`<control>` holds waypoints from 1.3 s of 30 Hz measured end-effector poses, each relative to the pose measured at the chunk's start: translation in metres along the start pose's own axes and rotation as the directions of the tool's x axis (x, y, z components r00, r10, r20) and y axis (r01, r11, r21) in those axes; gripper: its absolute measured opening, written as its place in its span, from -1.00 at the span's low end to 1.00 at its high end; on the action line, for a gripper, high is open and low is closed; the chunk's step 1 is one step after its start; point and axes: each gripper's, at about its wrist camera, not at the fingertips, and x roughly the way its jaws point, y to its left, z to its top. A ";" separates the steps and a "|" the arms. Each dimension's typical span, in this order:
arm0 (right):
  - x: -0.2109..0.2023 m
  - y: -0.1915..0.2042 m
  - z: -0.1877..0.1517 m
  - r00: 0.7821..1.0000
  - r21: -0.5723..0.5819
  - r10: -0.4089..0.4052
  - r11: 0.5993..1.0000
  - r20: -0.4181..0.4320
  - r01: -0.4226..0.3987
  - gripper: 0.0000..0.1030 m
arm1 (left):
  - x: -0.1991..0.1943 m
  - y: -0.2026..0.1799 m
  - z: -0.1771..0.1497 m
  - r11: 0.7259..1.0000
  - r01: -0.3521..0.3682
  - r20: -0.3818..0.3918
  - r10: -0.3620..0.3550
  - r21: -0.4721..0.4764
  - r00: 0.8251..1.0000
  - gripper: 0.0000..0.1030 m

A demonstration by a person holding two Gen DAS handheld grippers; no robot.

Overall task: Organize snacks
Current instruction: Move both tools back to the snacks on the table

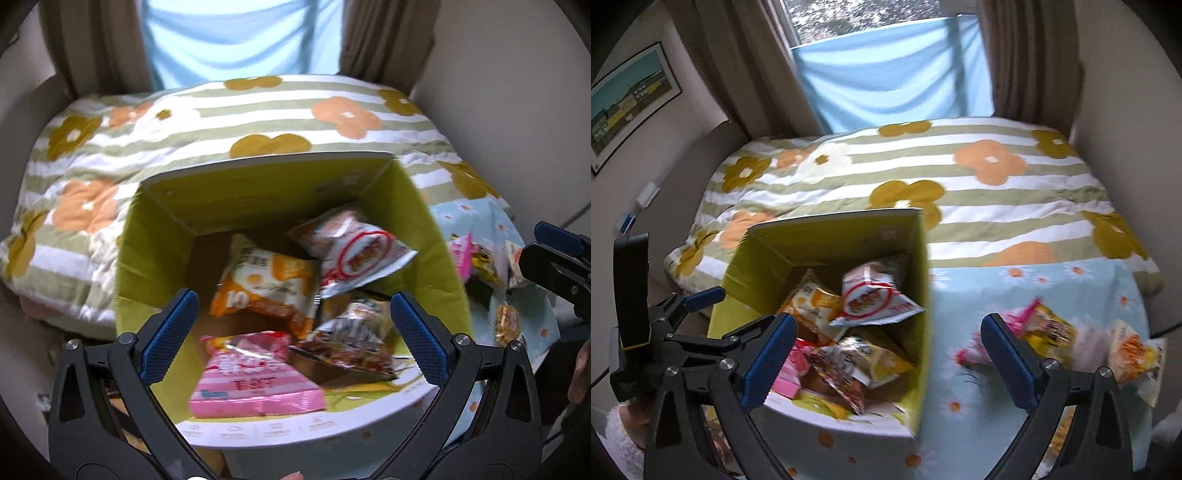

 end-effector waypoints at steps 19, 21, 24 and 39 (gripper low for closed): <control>-0.091 -0.136 -0.048 0.996 0.061 -0.078 0.995 0.040 0.075 0.93 | -0.024 -0.180 -0.045 0.986 0.121 -0.014 -0.120 0.116 0.993 1.00; -0.099 -0.154 -0.055 0.997 0.055 -0.062 0.997 0.036 0.060 0.93 | -0.024 -0.205 -0.054 0.984 0.123 -0.025 -0.121 0.130 0.992 1.00; -0.106 -0.179 -0.068 0.999 0.055 -0.042 0.998 0.027 0.041 0.93 | -0.020 -0.236 -0.068 0.983 0.114 -0.050 -0.108 0.146 0.993 1.00; -0.076 -0.273 -0.135 0.988 0.040 0.067 0.997 -0.139 -0.062 0.93 | 0.045 -0.342 -0.148 0.984 0.162 -0.231 -0.174 -0.070 0.957 1.00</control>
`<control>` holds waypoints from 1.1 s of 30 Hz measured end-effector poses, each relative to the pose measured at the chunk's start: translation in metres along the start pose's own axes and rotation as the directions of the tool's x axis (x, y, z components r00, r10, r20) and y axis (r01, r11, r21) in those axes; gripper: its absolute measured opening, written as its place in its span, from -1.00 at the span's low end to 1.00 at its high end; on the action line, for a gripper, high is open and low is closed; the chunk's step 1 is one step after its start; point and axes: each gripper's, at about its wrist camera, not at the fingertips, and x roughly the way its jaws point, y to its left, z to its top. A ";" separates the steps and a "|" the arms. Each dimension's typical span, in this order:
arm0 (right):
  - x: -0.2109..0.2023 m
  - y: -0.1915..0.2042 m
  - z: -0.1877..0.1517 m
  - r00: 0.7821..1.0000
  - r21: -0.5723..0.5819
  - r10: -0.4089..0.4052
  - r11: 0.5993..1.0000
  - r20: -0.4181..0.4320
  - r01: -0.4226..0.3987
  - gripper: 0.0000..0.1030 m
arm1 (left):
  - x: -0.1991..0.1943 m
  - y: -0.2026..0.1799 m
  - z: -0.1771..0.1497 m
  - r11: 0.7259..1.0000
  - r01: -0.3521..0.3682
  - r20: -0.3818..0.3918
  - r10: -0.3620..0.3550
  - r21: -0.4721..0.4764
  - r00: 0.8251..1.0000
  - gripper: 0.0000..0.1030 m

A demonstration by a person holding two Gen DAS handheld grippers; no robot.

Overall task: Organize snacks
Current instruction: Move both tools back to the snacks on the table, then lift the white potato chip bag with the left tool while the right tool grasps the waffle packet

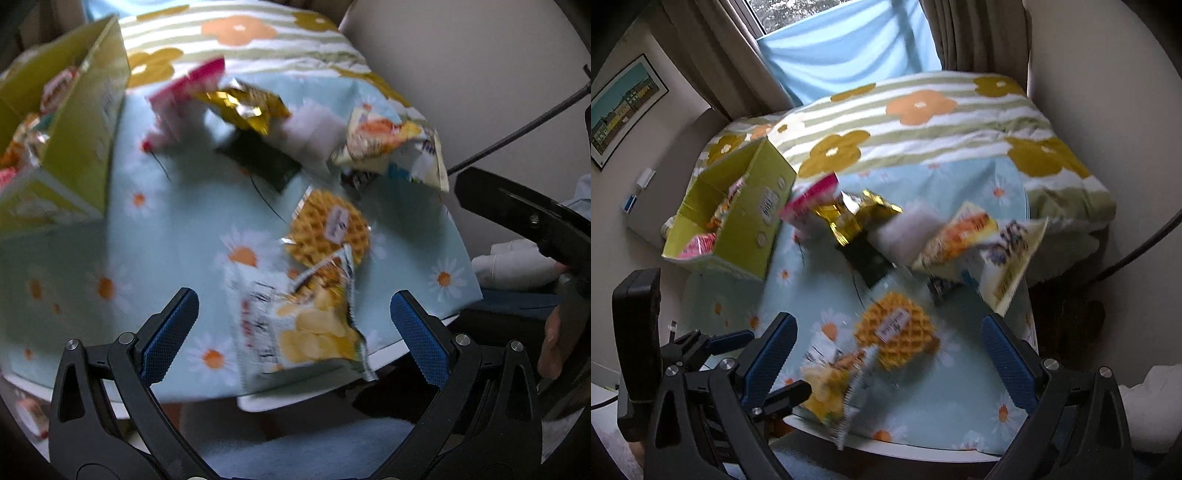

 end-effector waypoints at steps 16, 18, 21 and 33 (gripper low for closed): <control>0.061 -0.034 -0.036 0.991 0.051 0.072 0.997 -0.115 -0.066 0.93 | 0.074 0.000 -0.024 0.991 -0.097 -0.083 0.089 -0.089 0.993 1.00; 0.064 -0.036 -0.036 0.990 0.052 0.071 0.997 -0.118 -0.065 0.93 | 0.079 0.002 -0.024 0.990 -0.112 -0.091 0.104 -0.082 0.990 1.00; 0.067 -0.035 -0.035 0.990 0.049 0.071 0.997 -0.124 -0.065 0.93 | 0.082 0.005 -0.024 0.991 -0.103 -0.084 0.096 -0.085 0.992 1.00; 0.084 -0.034 -0.033 0.985 0.067 0.071 0.996 -0.160 -0.061 0.93 | 0.068 0.019 -0.033 0.993 -0.108 -0.042 0.106 -0.049 0.994 0.59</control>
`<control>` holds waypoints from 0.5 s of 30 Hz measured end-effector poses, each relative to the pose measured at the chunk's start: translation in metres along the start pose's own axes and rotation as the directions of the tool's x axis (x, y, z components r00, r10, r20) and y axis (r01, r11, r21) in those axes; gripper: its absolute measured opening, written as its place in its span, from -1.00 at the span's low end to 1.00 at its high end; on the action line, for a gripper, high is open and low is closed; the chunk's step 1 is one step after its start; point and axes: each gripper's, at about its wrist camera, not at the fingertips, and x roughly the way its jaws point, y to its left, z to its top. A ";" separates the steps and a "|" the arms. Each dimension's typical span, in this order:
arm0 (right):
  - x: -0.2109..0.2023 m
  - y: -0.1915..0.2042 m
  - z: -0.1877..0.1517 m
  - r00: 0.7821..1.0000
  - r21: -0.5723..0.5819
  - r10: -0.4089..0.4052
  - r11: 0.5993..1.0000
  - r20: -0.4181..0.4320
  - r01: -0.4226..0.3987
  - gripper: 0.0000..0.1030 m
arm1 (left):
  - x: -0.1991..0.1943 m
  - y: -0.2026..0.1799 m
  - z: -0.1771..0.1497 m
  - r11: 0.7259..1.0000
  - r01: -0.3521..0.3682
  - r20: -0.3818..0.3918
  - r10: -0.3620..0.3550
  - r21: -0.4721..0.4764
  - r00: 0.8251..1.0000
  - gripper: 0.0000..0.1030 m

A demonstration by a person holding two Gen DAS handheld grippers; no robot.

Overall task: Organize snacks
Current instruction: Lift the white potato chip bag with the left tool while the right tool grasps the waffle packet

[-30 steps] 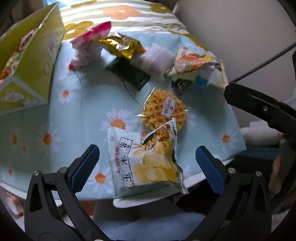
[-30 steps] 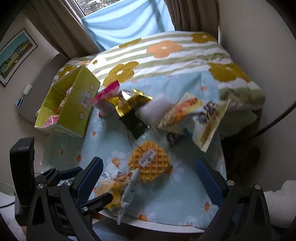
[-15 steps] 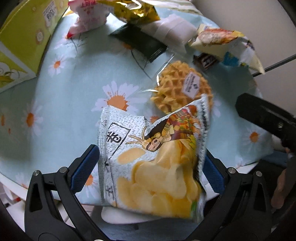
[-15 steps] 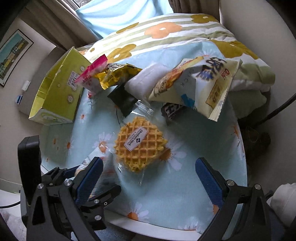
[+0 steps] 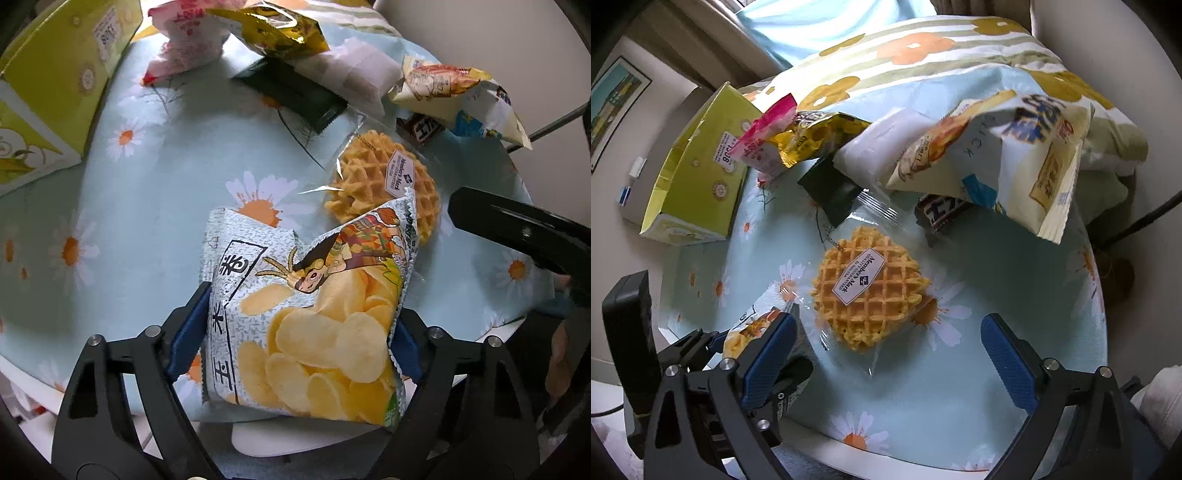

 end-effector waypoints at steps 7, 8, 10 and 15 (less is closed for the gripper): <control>0.004 0.001 0.001 1.000 0.054 -0.019 0.998 -0.002 0.019 0.93 | -0.015 0.015 0.001 1.000 0.003 0.010 -0.003 -0.008 1.000 0.54; 0.004 0.001 0.001 1.000 0.068 -0.021 0.997 -0.004 0.021 0.93 | -0.017 0.020 0.002 1.000 0.002 0.013 -0.002 -0.013 1.000 0.54; 0.010 0.003 0.001 1.000 0.106 -0.009 0.994 -0.017 0.010 0.93 | -0.022 0.027 0.004 1.000 -0.003 0.020 0.004 -0.024 1.000 0.54; 0.019 0.009 0.000 1.000 0.205 0.001 0.979 -0.016 0.002 0.93 | -0.040 0.043 0.008 0.999 -0.030 0.047 0.031 -0.024 0.998 0.54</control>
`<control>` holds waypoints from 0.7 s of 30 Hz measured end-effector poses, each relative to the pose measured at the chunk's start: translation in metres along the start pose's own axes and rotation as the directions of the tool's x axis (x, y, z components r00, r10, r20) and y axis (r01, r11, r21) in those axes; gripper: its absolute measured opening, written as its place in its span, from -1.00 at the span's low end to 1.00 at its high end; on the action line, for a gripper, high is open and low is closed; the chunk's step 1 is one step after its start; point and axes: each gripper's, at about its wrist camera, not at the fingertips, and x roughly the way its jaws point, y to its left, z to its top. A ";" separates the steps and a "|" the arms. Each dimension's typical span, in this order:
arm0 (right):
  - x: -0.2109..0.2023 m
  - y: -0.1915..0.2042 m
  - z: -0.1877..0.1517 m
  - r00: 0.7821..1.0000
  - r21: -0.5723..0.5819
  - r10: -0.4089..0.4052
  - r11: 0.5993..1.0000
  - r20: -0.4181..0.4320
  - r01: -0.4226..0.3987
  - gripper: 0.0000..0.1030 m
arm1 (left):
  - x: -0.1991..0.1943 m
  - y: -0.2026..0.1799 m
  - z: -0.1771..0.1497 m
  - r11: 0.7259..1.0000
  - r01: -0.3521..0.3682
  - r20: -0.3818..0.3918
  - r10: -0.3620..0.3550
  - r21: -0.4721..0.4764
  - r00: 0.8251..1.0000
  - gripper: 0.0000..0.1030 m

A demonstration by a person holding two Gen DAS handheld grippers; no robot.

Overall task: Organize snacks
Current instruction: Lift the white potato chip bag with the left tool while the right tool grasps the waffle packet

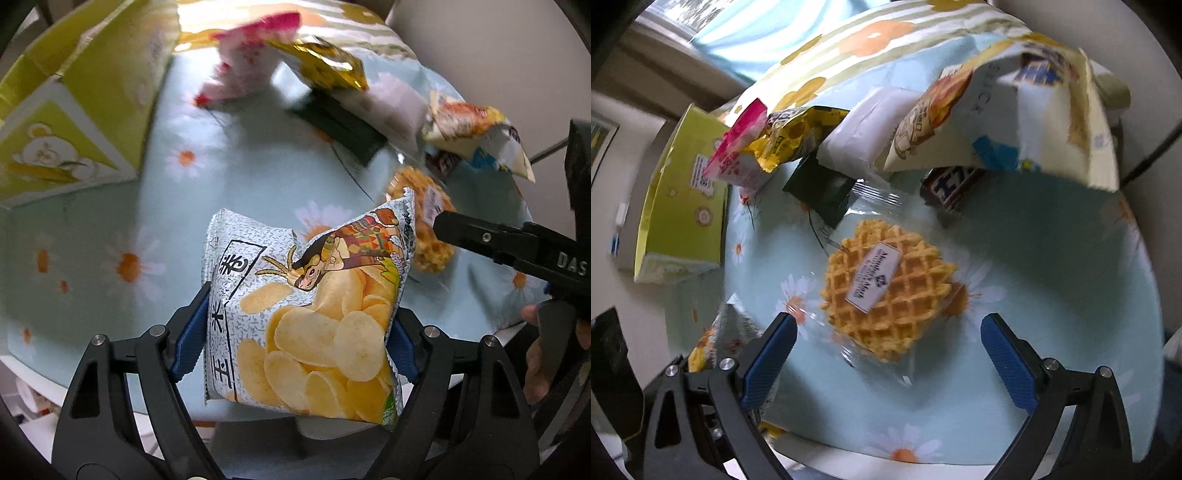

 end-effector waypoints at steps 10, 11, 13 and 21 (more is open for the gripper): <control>0.017 0.025 0.013 0.989 0.126 -0.135 0.984 0.053 0.128 0.93 | -0.013 0.046 0.017 1.000 -0.015 0.037 0.015 -0.012 0.999 0.54; 0.017 0.026 0.015 0.987 0.134 -0.149 0.981 0.061 0.140 0.93 | -0.014 0.048 0.018 1.000 -0.015 0.041 0.016 -0.011 0.999 0.54; 0.020 0.030 0.017 0.981 0.152 -0.179 0.974 0.079 0.166 0.93 | -0.013 0.052 0.020 1.000 -0.015 0.047 0.016 -0.010 0.999 0.54; 0.041 0.047 0.012 0.957 0.121 -0.276 0.957 0.087 0.265 0.93 | -0.010 0.065 0.022 0.999 -0.007 0.042 0.008 -0.032 0.999 0.54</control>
